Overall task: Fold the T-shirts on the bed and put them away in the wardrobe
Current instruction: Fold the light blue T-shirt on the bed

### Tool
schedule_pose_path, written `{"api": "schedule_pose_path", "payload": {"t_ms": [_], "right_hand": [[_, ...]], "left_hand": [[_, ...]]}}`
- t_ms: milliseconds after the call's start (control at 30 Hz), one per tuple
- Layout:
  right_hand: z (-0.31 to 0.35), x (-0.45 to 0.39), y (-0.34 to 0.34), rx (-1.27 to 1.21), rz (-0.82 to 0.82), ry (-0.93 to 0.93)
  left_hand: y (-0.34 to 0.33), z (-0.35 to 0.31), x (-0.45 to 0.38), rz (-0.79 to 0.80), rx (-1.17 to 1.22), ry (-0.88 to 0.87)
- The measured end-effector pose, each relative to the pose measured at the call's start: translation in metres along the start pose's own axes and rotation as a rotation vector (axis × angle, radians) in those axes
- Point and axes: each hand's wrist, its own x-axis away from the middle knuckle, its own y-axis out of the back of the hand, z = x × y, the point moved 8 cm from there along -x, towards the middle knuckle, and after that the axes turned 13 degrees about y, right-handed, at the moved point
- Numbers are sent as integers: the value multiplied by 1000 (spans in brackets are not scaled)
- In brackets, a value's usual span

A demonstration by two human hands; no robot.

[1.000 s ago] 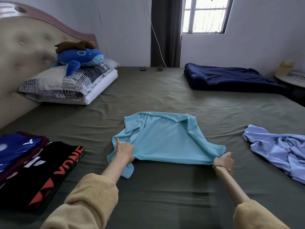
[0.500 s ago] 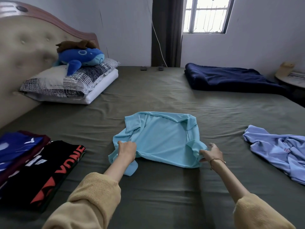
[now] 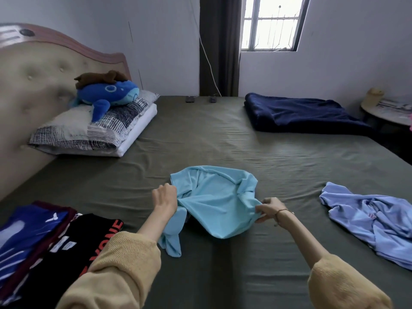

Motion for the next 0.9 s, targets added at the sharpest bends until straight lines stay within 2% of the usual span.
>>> {"api": "schedule_pose_path", "payload": {"t_ms": [67,167,333,467,600,667,767,900], "right_hand": [[27,10,14,-8,-43,19],[62,17,44,-98,-196,37],[102,36,96,-124,-308,-56],[121,46,127,-127,-368,-140],[148,39,153,-228,-515,-79],[152,28,167,-294,-611,-37],[165,24,191,-243,-726,5],[177,-1,213,-266,-769,34]], "left_hand": [[34,6,-4,-28,25,8],[82,18,-11,-35,92,31],[151,31,-25,-60,144,39],[180,28,-29,-54,114,4],[201,28,-43,-87,126,7],[211,28,-51,-110,124,31],[224,21,-64,-119,138,68],[234,6,-80,-110,245,189]]}}
